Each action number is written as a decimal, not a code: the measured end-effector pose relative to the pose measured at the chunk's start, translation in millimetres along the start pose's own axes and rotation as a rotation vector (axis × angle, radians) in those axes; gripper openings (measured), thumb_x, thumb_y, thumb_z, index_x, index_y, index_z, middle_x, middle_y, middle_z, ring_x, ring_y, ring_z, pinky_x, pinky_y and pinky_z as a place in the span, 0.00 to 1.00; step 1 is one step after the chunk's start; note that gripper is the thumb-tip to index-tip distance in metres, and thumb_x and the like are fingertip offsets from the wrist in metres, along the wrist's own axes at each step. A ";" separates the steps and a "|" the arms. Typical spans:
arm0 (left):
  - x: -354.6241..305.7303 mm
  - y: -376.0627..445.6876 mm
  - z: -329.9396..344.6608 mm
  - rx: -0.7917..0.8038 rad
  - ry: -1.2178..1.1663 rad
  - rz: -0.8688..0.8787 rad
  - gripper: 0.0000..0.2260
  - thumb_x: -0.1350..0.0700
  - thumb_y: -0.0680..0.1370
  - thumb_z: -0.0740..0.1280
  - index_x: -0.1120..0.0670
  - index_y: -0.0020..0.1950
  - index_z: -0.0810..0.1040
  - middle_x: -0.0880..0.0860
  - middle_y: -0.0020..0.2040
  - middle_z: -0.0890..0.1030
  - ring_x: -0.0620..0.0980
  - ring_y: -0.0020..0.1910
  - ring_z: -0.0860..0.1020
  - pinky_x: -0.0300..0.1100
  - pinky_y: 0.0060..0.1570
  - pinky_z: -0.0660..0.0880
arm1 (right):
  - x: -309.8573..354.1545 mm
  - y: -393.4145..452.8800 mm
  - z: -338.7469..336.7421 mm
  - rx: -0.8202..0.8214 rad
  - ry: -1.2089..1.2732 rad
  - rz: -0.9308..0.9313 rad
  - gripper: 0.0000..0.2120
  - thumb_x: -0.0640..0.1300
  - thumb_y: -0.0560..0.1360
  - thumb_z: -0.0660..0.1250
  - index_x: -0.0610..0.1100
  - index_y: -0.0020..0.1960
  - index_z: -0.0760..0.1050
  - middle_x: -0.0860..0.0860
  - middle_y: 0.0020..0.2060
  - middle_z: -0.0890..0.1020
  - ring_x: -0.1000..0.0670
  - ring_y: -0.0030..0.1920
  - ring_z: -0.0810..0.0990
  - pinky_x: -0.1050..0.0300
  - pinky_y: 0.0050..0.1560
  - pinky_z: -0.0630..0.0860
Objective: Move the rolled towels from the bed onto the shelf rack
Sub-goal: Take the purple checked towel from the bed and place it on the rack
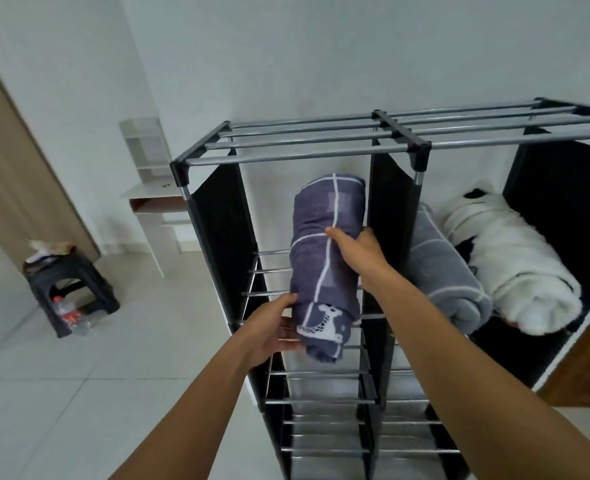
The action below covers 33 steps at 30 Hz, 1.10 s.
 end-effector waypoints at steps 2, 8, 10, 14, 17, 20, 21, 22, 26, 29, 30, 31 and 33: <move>-12.3 11.2 10.2 0.061 0.047 -0.012 0.11 0.50 0.78 0.63 0.56 0.53 0.78 0.60 0.45 0.81 0.57 0.41 0.81 0.53 0.50 0.79 | 4.7 13.8 -1.8 -0.038 -0.029 -0.004 0.41 0.60 0.66 0.71 0.44 0.72 0.61 0.46 0.67 0.74 0.41 0.62 0.76 0.47 0.62 0.74; -35.8 41.1 23.1 0.068 0.042 -0.002 0.09 0.53 0.79 0.62 0.57 0.48 0.77 0.56 0.35 0.81 0.54 0.35 0.80 0.49 0.44 0.78 | 0.2 36.5 -6.5 -0.077 -0.176 0.024 0.39 0.56 0.69 0.72 0.40 0.72 0.60 0.42 0.67 0.73 0.40 0.64 0.75 0.48 0.64 0.73; -39.0 49.8 24.5 0.075 0.106 0.000 0.08 0.53 0.79 0.63 0.57 0.50 0.77 0.57 0.37 0.81 0.53 0.36 0.80 0.47 0.44 0.79 | -7.1 40.8 -6.7 -0.074 -0.215 0.044 0.38 0.55 0.69 0.72 0.40 0.71 0.60 0.41 0.67 0.73 0.40 0.64 0.75 0.47 0.65 0.72; -30.3 54.8 21.6 0.124 0.275 -0.026 0.11 0.48 0.76 0.67 0.55 0.53 0.79 0.56 0.42 0.82 0.53 0.40 0.82 0.46 0.44 0.79 | -19.5 44.4 -12.4 -0.074 -0.284 0.077 0.38 0.54 0.70 0.71 0.41 0.72 0.59 0.41 0.70 0.70 0.39 0.67 0.72 0.47 0.66 0.70; -29.3 56.3 5.0 0.117 0.299 -0.004 0.13 0.48 0.74 0.70 0.54 0.53 0.81 0.53 0.45 0.82 0.52 0.42 0.82 0.45 0.42 0.80 | -20.2 48.1 -20.8 -0.090 -0.340 0.059 0.39 0.53 0.71 0.70 0.41 0.74 0.57 0.42 0.72 0.68 0.40 0.70 0.69 0.49 0.67 0.68; -43.9 68.0 -14.3 -0.014 0.144 0.074 0.06 0.53 0.76 0.70 0.55 0.48 0.78 0.54 0.45 0.78 0.51 0.41 0.79 0.46 0.41 0.80 | -23.0 49.9 -20.6 -0.078 -0.357 0.063 0.40 0.55 0.71 0.70 0.42 0.75 0.56 0.43 0.72 0.67 0.40 0.70 0.69 0.49 0.67 0.67; -50.5 72.2 -14.9 -0.050 0.120 0.098 0.05 0.54 0.77 0.68 0.55 0.48 0.77 0.54 0.46 0.77 0.52 0.42 0.79 0.46 0.42 0.79 | -25.1 49.6 -19.4 -0.074 -0.367 0.070 0.41 0.56 0.71 0.70 0.42 0.76 0.56 0.42 0.72 0.67 0.40 0.70 0.69 0.49 0.68 0.68; -56.6 75.7 -10.7 -0.063 0.111 0.107 0.05 0.54 0.78 0.67 0.55 0.49 0.77 0.55 0.47 0.77 0.52 0.43 0.79 0.45 0.42 0.78 | -27.7 49.1 -18.2 -0.073 -0.369 0.080 0.42 0.57 0.70 0.71 0.42 0.75 0.56 0.42 0.72 0.67 0.40 0.70 0.69 0.48 0.68 0.68; -64.0 86.2 22.2 -0.001 0.017 0.034 0.11 0.54 0.79 0.63 0.59 0.58 0.75 0.55 0.47 0.80 0.53 0.43 0.80 0.45 0.40 0.78 | -38.9 45.6 -13.1 -0.066 -0.282 0.137 0.42 0.59 0.67 0.71 0.41 0.73 0.59 0.43 0.70 0.71 0.40 0.67 0.73 0.45 0.67 0.70; -69.2 92.1 37.5 0.034 -0.039 0.017 0.12 0.57 0.79 0.64 0.57 0.62 0.75 0.53 0.48 0.82 0.54 0.45 0.80 0.45 0.39 0.78 | -35.3 48.1 -15.8 -0.096 -0.278 0.107 0.38 0.56 0.69 0.71 0.44 0.71 0.60 0.43 0.68 0.72 0.39 0.64 0.74 0.46 0.65 0.72; -73.1 92.8 41.4 0.053 -0.049 0.033 0.13 0.58 0.78 0.64 0.56 0.63 0.75 0.53 0.48 0.82 0.53 0.45 0.80 0.45 0.39 0.78 | -31.1 49.0 -17.8 -0.113 -0.270 0.084 0.37 0.55 0.69 0.71 0.45 0.71 0.60 0.43 0.68 0.72 0.39 0.64 0.74 0.45 0.65 0.72; -77.1 93.3 44.1 0.069 -0.064 0.052 0.13 0.59 0.78 0.64 0.55 0.64 0.75 0.52 0.48 0.82 0.52 0.44 0.80 0.44 0.37 0.78 | -26.6 50.0 -19.0 -0.126 -0.256 0.059 0.36 0.54 0.69 0.71 0.45 0.71 0.60 0.43 0.68 0.72 0.39 0.64 0.74 0.45 0.65 0.72; -82.2 94.0 46.8 0.087 -0.098 0.073 0.14 0.59 0.78 0.64 0.54 0.64 0.74 0.51 0.47 0.82 0.51 0.42 0.80 0.42 0.35 0.77 | -21.0 51.2 -19.9 -0.142 -0.227 0.023 0.37 0.54 0.70 0.71 0.47 0.73 0.58 0.44 0.69 0.71 0.40 0.65 0.74 0.44 0.66 0.71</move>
Point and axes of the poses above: each hand's wrist, its own y-axis towards the middle knuckle, its own z-axis out of the palm, x = y × z, the point moved 10 cm from there along y, towards the middle knuckle
